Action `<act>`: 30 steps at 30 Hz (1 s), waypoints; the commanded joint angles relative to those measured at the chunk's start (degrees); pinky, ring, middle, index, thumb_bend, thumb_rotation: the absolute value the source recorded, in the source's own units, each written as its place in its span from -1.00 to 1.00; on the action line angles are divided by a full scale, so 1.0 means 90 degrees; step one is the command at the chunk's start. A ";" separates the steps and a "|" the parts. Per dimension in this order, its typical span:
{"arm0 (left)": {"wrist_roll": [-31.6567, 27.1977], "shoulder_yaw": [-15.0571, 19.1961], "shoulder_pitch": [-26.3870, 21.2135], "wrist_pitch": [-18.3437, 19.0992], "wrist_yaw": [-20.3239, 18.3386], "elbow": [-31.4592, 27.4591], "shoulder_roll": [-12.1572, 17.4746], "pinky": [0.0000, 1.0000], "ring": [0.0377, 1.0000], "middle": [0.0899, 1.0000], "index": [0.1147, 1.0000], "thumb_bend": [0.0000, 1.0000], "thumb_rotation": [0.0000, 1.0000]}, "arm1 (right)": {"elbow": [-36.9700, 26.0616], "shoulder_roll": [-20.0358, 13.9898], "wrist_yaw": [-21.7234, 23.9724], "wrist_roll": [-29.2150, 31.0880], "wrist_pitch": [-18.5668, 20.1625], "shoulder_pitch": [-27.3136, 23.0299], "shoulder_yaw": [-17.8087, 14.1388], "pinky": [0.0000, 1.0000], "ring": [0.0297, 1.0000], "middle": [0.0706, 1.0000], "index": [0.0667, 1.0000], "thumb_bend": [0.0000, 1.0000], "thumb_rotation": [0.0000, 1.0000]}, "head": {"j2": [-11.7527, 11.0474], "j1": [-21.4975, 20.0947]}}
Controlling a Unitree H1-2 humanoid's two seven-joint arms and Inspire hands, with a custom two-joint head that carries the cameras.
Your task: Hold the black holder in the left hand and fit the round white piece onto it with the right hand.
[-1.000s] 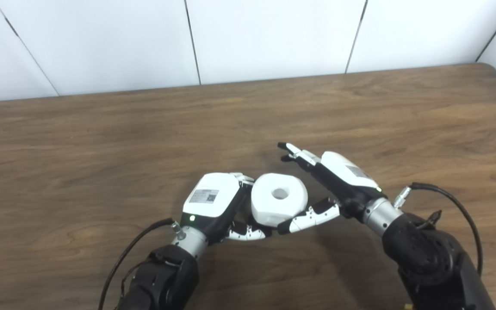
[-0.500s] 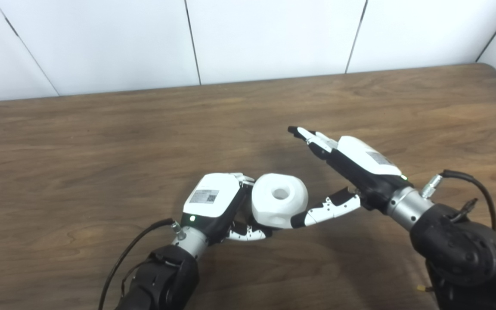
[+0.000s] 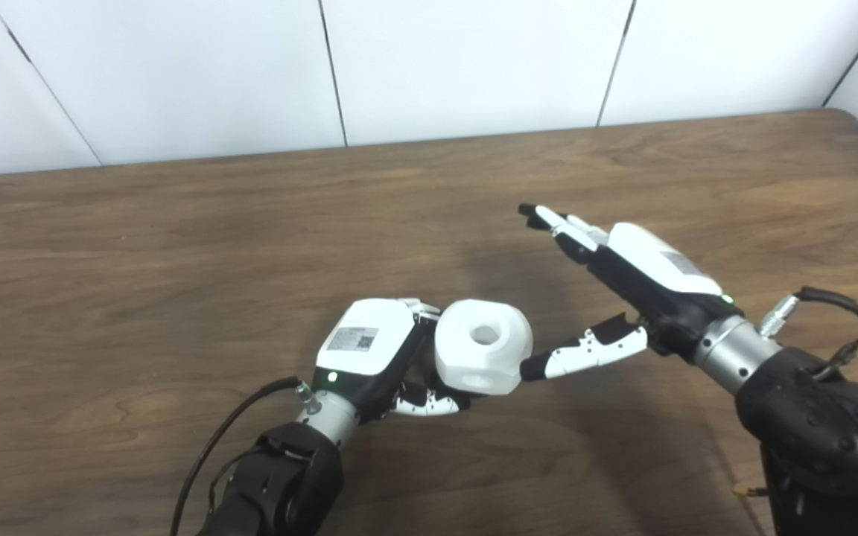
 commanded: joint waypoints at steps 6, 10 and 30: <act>-0.0014 -0.0068 0.0036 0.0009 -0.0340 0.0130 0.0055 0.66 0.68 0.49 -0.15 0.04 -0.89 | -0.0112 0.0082 -0.0113 -0.0019 0.0004 -0.0137 0.0057 1.00 1.00 0.93 1.00 1.00 0.12 | 0.0016 -0.0009; 0.0026 -0.0048 0.0026 0.0025 -0.0343 0.0137 0.0060 0.65 0.68 0.49 -0.14 0.04 -0.87 | -0.0064 0.0118 -0.0072 -0.0027 0.0010 -0.0201 0.0021 1.00 1.00 0.92 1.00 1.00 0.10 | 0.0010 -0.0009; 0.1722 0.0080 -0.0081 0.0809 -0.3008 -0.0622 -0.0358 0.99 0.91 0.83 0.70 0.92 -0.39 | 0.0052 0.0096 -0.0129 0.0080 0.0009 -0.0304 -0.0213 0.88 1.00 0.88 1.00 0.93 0.13 | 0.0017 0.0093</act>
